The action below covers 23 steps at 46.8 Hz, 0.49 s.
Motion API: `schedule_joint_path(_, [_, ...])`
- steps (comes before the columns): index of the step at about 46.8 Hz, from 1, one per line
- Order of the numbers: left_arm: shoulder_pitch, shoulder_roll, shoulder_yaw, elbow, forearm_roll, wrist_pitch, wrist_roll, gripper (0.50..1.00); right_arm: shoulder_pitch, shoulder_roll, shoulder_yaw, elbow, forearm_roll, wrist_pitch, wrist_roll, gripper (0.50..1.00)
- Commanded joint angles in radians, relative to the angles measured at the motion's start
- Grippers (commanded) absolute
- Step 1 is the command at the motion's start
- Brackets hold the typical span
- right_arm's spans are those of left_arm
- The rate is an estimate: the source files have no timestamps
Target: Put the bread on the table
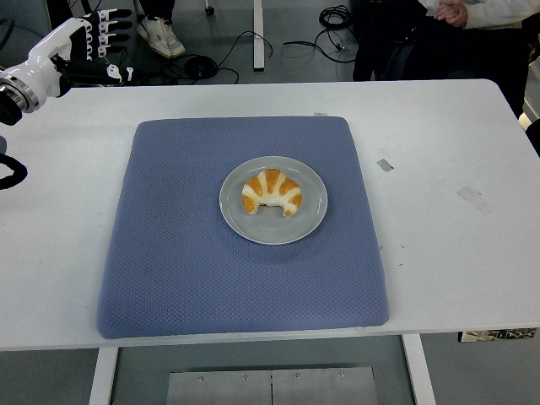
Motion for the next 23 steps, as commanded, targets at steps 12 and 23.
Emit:
schedule_joint_path(12, [-0.001,-0.006,-0.002,0.001,-0.008,0.007,0.001,0.961,0.001,0.000,0.000,0.000,0.001,0.000,0.000,1.000])
schedule_joint_path(23, [-0.001,-0.007,-0.002,0.001,-0.012,0.016,0.000,0.965,0.001,0.000,0.000,0.000,0.000,0.000,0.000,1.000])
